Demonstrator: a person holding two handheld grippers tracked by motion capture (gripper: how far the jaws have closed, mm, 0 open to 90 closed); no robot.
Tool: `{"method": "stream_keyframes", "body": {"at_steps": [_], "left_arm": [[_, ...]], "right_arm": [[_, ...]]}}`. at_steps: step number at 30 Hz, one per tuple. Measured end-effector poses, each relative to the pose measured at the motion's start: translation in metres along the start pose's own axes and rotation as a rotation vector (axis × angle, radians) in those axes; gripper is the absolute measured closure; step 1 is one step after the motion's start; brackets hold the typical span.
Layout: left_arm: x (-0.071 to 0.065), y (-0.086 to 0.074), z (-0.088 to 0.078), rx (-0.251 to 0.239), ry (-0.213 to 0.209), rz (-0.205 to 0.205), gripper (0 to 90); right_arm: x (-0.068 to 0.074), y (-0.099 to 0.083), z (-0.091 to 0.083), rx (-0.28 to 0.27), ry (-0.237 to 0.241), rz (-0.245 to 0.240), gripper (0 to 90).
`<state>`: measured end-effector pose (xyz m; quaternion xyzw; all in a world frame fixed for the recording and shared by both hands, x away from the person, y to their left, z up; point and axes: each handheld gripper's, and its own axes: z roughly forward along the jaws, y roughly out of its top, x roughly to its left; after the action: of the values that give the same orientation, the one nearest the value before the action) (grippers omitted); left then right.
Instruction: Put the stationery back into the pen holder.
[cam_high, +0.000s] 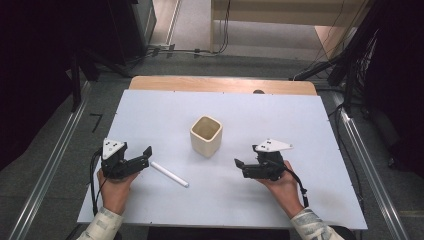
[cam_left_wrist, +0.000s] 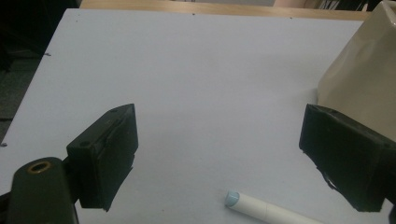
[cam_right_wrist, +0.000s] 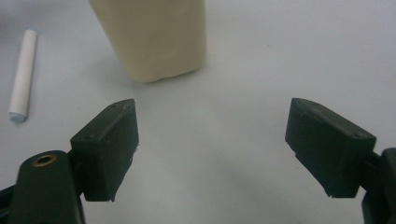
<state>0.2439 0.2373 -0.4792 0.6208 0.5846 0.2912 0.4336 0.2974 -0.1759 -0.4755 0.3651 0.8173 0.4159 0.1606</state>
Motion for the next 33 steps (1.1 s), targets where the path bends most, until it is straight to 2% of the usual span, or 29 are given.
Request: {"method": "stream_keyframes", "body": {"at_steps": [5,18,23,33], "left_arm": [[0.000,0.000,0.000,0.002,0.001,0.006,12.4],[-0.001,-0.002,0.003,0.017,0.000,0.015,12.3],[0.000,-0.002,0.002,0.011,0.002,0.014,12.4],[0.001,-0.002,0.003,0.011,0.005,0.011,12.4]], "right_arm": [[0.014,0.004,0.009,0.016,0.013,-0.026,14.2],[0.052,0.016,0.036,0.014,0.096,-0.080,14.2],[0.059,0.018,0.042,0.009,0.110,-0.083,14.3],[0.082,0.021,0.055,0.020,0.148,-0.119,14.6]]}}
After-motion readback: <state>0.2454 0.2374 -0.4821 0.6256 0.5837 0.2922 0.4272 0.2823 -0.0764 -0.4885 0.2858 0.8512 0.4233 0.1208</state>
